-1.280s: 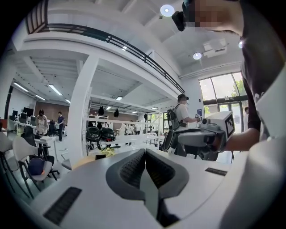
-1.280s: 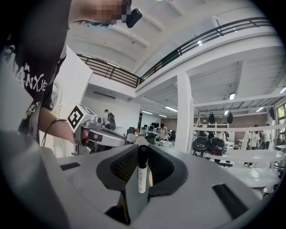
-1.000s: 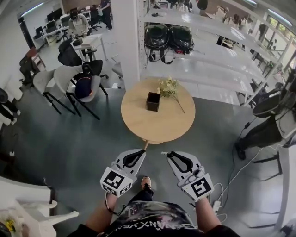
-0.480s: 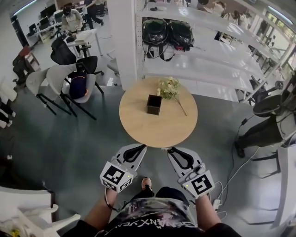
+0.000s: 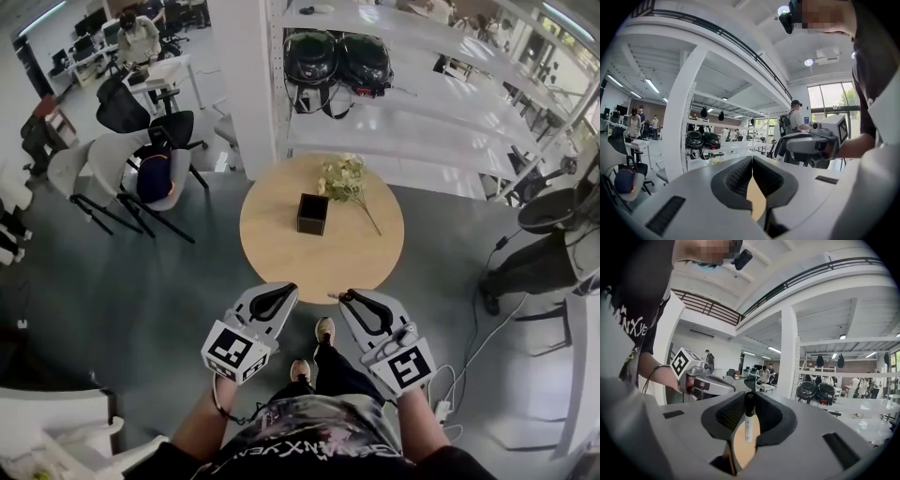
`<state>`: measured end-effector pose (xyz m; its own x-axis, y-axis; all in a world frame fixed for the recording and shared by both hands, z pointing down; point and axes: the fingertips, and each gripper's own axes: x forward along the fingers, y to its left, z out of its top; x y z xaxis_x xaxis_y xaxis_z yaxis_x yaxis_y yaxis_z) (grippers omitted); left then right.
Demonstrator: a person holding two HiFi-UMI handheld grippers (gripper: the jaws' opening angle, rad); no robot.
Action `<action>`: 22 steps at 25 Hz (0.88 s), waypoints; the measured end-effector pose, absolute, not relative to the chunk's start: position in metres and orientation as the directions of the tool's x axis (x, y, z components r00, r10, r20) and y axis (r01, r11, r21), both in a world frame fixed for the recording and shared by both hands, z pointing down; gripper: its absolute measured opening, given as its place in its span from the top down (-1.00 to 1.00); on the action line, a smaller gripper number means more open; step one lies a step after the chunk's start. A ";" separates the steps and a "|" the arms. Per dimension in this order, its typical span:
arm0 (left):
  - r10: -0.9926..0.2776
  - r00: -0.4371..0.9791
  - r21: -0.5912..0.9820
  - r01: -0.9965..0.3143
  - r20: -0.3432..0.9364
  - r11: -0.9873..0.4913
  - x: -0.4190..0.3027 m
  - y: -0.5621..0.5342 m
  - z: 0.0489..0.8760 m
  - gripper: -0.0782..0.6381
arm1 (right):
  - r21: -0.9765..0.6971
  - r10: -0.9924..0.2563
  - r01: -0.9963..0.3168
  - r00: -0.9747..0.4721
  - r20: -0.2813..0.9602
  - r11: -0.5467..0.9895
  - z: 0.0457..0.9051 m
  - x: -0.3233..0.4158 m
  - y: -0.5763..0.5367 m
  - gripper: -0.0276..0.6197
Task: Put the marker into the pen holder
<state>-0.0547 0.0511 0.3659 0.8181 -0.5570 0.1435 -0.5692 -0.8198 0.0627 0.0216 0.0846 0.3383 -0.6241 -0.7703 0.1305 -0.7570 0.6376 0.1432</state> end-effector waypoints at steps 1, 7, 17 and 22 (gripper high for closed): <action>-0.559 0.816 0.064 -0.571 0.147 -0.818 -0.055 0.045 0.367 0.72 | 0.139 -0.769 -0.756 -0.626 0.131 0.639 0.339 0.021 0.078 0.70; -0.572 0.802 0.065 -0.589 0.173 -0.805 -0.051 -0.005 0.380 0.72 | 0.139 -0.758 -0.745 -0.636 0.145 0.652 0.354 0.028 0.027 0.70; -0.578 0.787 0.090 -0.605 0.214 -0.791 -0.041 -0.076 0.400 0.72 | 0.101 -0.730 -0.725 -0.666 0.151 0.682 0.370 0.033 -0.054 0.70; -0.583 0.779 0.111 -0.616 0.229 -0.780 -0.036 -0.109 0.412 0.72 | 0.099 -0.720 -0.715 -0.676 0.156 0.693 0.377 0.036 -0.096 0.70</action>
